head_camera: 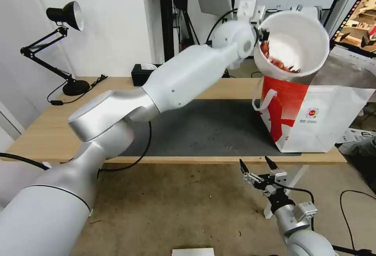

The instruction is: Pick up the trash from the table and place it into the takeout bag.

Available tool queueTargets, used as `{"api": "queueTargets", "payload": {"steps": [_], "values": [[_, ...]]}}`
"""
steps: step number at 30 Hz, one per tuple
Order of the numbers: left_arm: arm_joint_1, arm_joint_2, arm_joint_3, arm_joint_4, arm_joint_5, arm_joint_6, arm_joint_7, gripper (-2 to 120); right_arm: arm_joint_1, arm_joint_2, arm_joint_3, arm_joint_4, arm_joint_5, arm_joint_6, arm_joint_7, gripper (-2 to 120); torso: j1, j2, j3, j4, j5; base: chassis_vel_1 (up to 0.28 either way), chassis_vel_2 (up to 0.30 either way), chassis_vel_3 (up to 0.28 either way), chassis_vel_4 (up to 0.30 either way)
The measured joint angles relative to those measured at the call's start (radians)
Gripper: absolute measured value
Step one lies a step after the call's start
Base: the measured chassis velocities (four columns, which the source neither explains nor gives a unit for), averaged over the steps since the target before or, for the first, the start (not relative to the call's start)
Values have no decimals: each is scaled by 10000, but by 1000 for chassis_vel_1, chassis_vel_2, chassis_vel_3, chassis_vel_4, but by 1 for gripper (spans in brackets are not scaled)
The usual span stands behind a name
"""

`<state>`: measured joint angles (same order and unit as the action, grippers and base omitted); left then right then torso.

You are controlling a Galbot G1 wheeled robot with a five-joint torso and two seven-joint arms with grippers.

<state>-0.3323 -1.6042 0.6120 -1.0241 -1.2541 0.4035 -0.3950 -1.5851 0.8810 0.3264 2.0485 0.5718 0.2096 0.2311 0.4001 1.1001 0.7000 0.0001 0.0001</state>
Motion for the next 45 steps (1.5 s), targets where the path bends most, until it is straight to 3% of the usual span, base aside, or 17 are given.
{"api": "queueTargets", "payload": {"steps": [10, 14, 17, 22, 33, 45], "values": [[74, 50, 73, -187, 338, -540, 391, 0, -1, 0, 0, 0, 0, 0, 0, 100, 0, -1, 0, -1, 0, 0, 0, 0, 0], [-21, 50, 198, -262, 575, -1365, 598, 0, 0, 0, 0, 0, 0, 0, 0, 100, -1, 0, -1, -2, -1, 0, 0, 0, 0], [-36, 46, 480, -239, 1347, -2272, 686, 0, 0, 0, 0, 0, -1, 0, 0, 100, -1, 0, 0, -2, -1, 0, 0, 0, 0], [31, 47, 725, -89, 2512, -2835, 383, 0, 0, 0, 0, 0, 0, 0, 0, 100, -1, -1, 0, -1, -1, 0, 0, 0, 0], [-41, 47, 958, -103, 2762, -1979, 15, 0, 0, 0, 0, 0, 0, 0, 0, 100, 0, -1, 0, -1, -1, 0, 0, 0, 0], [-73, 54, 1278, -456, 2717, -1689, 890, 0, 0, 0, 0, 0, 0, 0, 0, 100, -1, -1, 0, -1, -1, 0, 0, 0, 0]]}}
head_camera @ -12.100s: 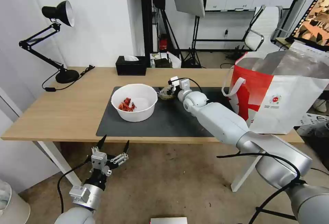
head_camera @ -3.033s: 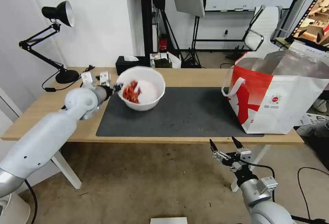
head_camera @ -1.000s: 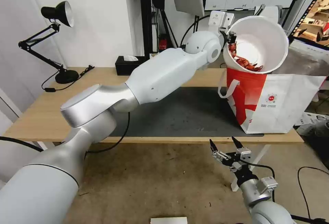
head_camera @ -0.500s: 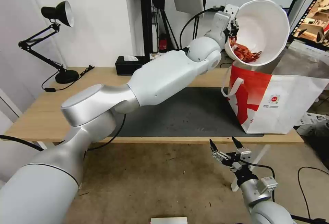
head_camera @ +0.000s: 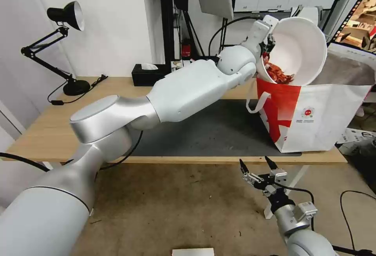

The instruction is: Pick up the trash from the table and place it into the takeout bag.

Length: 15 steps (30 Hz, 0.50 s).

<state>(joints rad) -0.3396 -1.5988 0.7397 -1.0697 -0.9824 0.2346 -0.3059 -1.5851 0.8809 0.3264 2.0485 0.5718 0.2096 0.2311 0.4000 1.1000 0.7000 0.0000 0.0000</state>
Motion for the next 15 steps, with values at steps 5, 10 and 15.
{"api": "queueTargets", "payload": {"steps": [5, 10, 15], "values": [[-84, 2, 140, -70, -176, -6, 634, 0, 0, 0, 0, 0, 0, 0, 0, 100, 0, 0, 0, 0, 0, 0, 0, 0, 0], [-85, 0, 388, -173, -381, -137, 995, 6, 0, 0, 0, 0, 0, 0, 0, 100, 0, 0, 0, 0, 1, 0, 0, 0, 0], [0, 1, 544, -210, -521, -317, 1212, 21, 0, 0, 0, 0, 0, 0, 0, 100, 0, 0, 0, 0, 0, 0, 0, 0, 0]]}}
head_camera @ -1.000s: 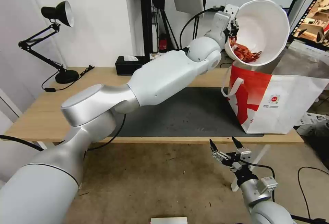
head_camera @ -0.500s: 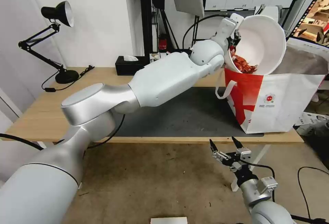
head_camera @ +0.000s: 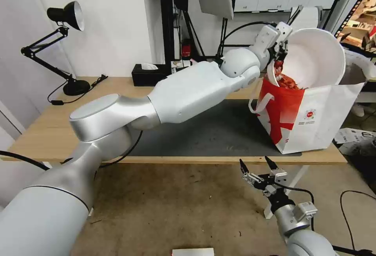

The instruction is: Pick up the trash from the table and place it into the takeout bag.

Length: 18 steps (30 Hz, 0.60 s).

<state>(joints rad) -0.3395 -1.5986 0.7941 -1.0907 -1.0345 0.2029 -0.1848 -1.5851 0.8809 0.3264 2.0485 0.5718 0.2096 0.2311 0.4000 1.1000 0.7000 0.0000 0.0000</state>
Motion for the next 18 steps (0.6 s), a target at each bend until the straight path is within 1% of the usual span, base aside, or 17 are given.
{"api": "queueTargets", "payload": {"steps": [2, 3, 4, 5, 6, 7, 9, 10, 12, 13, 14, 16, 17, 18], "values": [[51, 1, 86, -97, -254, 9, 31, 30, 0, 0, 0, 0, 0, 0, 0, 100, 0, 0, 0, 0, 0, 0, 0, 0, 0], [51, 1, 86, -97, -254, 9, 31, 30, 0, 0, 0, 0, 0, 0, 0, 100, 0, 0, 0, 0, 0, 0, 0, 0, 0], [75, 2, 116, -139, -378, 23, 43, 34, 0, 0, 0, 0, 0, 0, 0, 100, -1, 0, 0, 0, 0, 0, 0, 0, 0], [113, 2, 134, -203, -548, 53, 46, 40, 0, 0, 0, 0, 0, 0, 0, 100, -1, 0, 0, 0, 0, 0, 0, 0, 0], [150, 3, 136, -253, -675, 110, 30, 44, 0, 0, 0, 0, 0, 0, 0, 100, 0, 0, 0, 0, 0, 0, 0, 0, 0], [150, 3, 136, -253, -675, 110, 30, 44, 0, 0, 0, 0, 0, 0, 0, 100, 0, 0, 0, 0, 0, 0, 0, 0, 0], [251, 14, 107, -298, -782, 204, -61, 54, 0, 0, 0, 0, 0, 0, 0, 100, 0, 0, 0, -1, 0, 0, 0, 0, 0], [251, 14, 107, -298, -782, 204, -61, 54, 0, 0, 0, 0, 0, 0, 0, 100, 0, 0, 0, -1, 0, 0, 0, 0, 0], [323, 24, 6, -312, -799, 233, -181, 63, 0, 0, 0, 0, 0, 0, 0, 100, 0, 0, 0, 0, 0, 0, 0, 0, 0], [405, 35, -140, -368, -803, 285, -313, 71, 0, 0, 0, -1, 0, 0, 0, 100, 0, 0, 0, 1, 0, 0, 0, 0, 0], [405, 35, -140, -368, -803, 285, -313, 71, 0, 0, 0, -1, 0, 0, 0, 100, 0, 0, 0, 1, 0, 0, 0, 0, 0], [548, 55, -367, -522, -795, 355, -509, 81, -1, 0, 0, 0, 0, 0, 0, 100, 0, 0, 0, 0, 0, 0, 0, 0, 0], [548, 55, -367, -522, -795, 355, -509, 81, -1, 0, 0, 0, 0, 0, 0, 100, 0, 0, 0, 0, 0, 0, 0, 0, 0], [590, 60, -434, -591, -786, 361, -590, 84, 0, 0, 0, 0, 0, 0, 0, 100, 0, 0, 0, 0, 0, 0, 0, 0, 0]]}}
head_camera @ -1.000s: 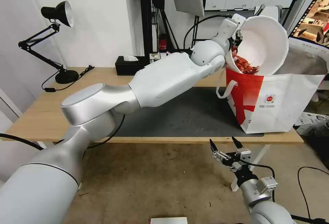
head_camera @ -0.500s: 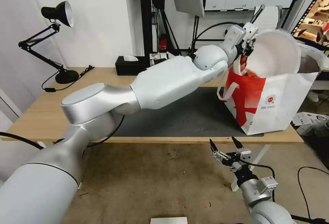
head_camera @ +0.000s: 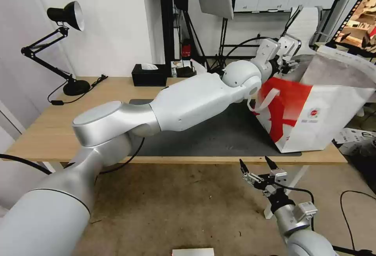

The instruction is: Pick up the trash from the table and place it into the takeout bag.

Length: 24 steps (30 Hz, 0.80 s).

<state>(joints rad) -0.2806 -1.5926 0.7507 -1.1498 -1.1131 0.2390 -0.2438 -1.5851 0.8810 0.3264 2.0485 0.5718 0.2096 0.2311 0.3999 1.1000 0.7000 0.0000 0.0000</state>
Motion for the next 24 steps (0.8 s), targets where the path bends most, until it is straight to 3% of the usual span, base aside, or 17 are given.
{"api": "queueTargets", "payload": {"steps": [4, 6, 8, 9, 11, 12, 14, 15, 19, 20, 23, 24], "values": [[206, 227, -171, -697, 10, 3, -512, 99, 0, -1, 0, 0, 0, 0, 0, 100, 0, 0, 0, -3, 0, 0, 0, 0, 0], [290, 478, -175, -1107, -6, 4, -716, 99, 0, 0, 0, -1, 0, 0, 1, 100, -1, 0, 0, -4, 0, 0, 0, 0, 0], [432, 1232, -137, -2076, -89, 4, -1023, 100, 0, 0, 0, 0, 0, 0, 0, 100, 0, 0, -1, -7, -1, 0, 0, 0, 0], [432, 1232, -137, -2076, -89, 4, -1023, 100, 0, 0, 0, 0, 0, 0, 0, 100, 0, 0, -1, -7, -1, 0, 0, 0, 0], [663, 2288, -129, -3191, -272, 4, -1482, 100, 0, -1, 0, -1, 0, 0, 1, 100, 0, -1, 0, 4, -4, 0, 0, 0, 0], [663, 2288, -129, -3191, -272, 4, -1482, 100, 0, -1, 0, -1, 0, 0, 1, 100, 0, -1, 0, 4, -4, 0, 0, 0, 0], [1020, 3478, -199, -4488, -445, -5, -1924, 100, 0, 0, 0, 0, 0, 0, 1, 100, 0, 0, 0, 6, -6, 0, 0, 0, 0], [1020, 3478, -199, -4488, -445, -5, -1924, 100, 0, 0, 0, 0, 0, 0, 1, 100, 0, 0, 0, 6, -6, 0, 0, 0, 0], [1906, 5414, -511, -6199, -493, -26, -2104, 100, -1, 0, 0, -1, 1, -1, 2, 100, 0, 0, -1, -2, -4, 0, 0, 0, 0], [1906, 5414, -511, -6199, -493, -26, -2104, 100, -1, 0, 0, -1, 1, -1, 2, 100, 0, 0, -1, -2, -4, 0, 0, 0, 0], [3105, 7007, -1132, -7283, -325, -83, -2092, 100, 1, 0, 1, -1, 0, -1, -1, 100, 0, -1, -1, 3, -7, 0, 0, 0, 0], [3105, 7007, -1132, -7283, -325, -83, -2092, 100, 1, 0, 1, -1, 0, -1, -1, 100, 0, -1, -1, 3, -7, 0, 0, 0, 0]]}}
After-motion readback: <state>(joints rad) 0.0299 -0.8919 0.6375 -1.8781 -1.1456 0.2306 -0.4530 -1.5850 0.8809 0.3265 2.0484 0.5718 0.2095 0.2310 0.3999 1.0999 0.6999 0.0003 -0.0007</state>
